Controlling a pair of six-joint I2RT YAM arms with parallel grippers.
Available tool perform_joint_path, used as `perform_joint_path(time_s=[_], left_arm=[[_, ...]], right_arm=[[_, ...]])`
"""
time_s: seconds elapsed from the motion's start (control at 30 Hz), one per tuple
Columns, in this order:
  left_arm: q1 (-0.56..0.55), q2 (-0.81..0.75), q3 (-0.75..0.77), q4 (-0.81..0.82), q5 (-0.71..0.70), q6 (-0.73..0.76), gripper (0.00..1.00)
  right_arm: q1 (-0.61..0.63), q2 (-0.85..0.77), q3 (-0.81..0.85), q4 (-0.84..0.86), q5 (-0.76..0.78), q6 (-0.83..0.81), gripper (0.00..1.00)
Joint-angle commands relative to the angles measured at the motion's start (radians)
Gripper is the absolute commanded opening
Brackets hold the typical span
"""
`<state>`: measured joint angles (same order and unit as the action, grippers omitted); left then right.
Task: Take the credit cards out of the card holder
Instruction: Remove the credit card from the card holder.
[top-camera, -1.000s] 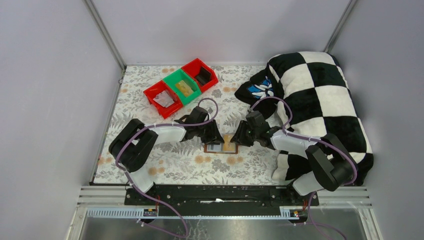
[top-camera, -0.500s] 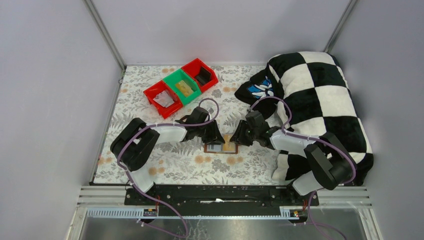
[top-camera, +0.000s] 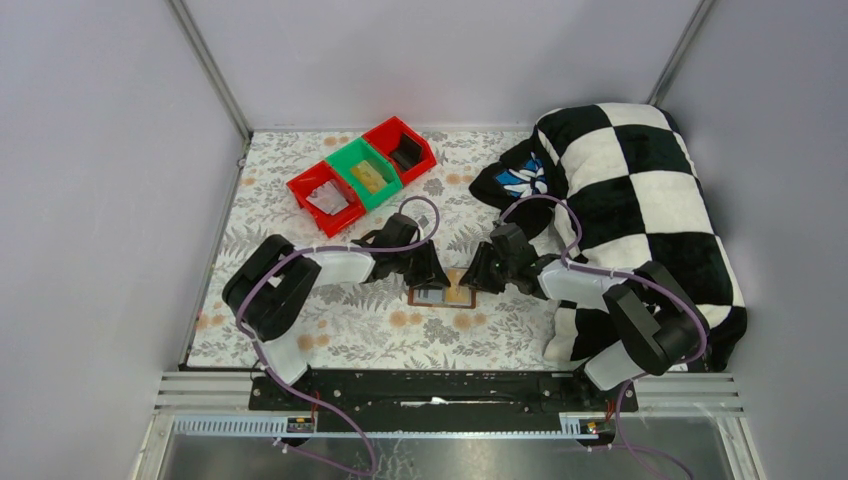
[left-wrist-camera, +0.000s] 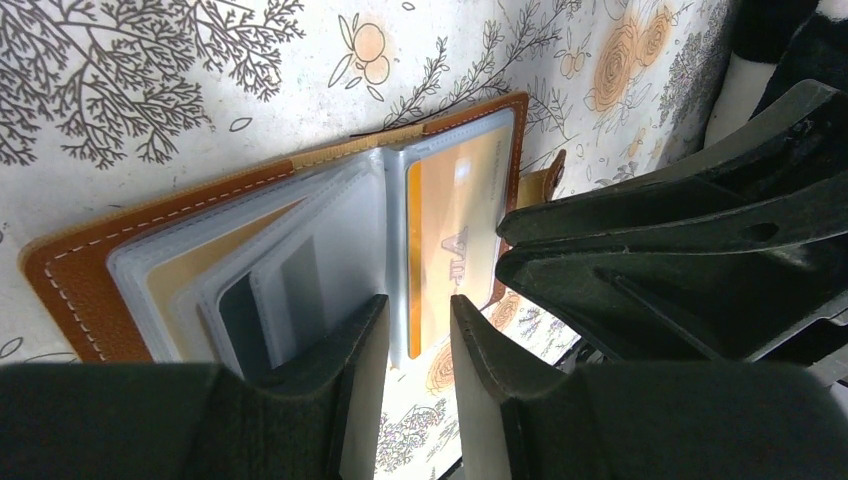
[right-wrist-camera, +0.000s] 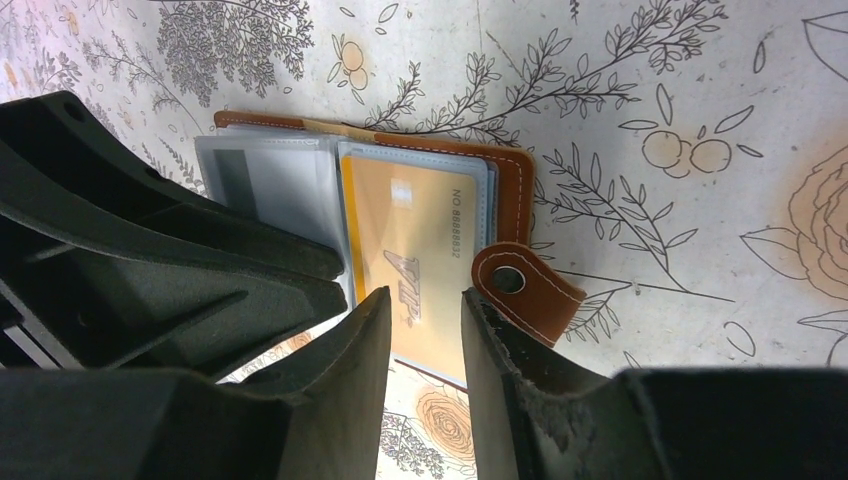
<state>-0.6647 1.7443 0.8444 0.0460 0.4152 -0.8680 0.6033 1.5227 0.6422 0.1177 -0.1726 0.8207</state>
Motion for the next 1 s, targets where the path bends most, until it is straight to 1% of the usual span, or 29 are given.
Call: perform_joint_path(time_s=[0.0, 0.47, 0.73, 0.97], left_arm=[[-0.001, 0.024, 0.017, -0.027, -0.027, 0.036, 0.34], [-0.001, 0.033, 0.019, -0.038, -0.032, 0.043, 0.34], [-0.001, 0.036, 0.016, -0.04, -0.035, 0.044, 0.34], [-0.001, 0.038, 0.015, -0.04, -0.033, 0.043, 0.33]], right_arm=[[0.005, -0.025, -0.019, -0.016, 0.047, -0.003, 0.39], [0.006, -0.013, -0.039, 0.033, 0.006, 0.005, 0.39], [0.005, -0.098, -0.044, 0.022, 0.052, 0.001, 0.39], [0.005, -0.055, -0.027, 0.048, 0.009, 0.003, 0.39]])
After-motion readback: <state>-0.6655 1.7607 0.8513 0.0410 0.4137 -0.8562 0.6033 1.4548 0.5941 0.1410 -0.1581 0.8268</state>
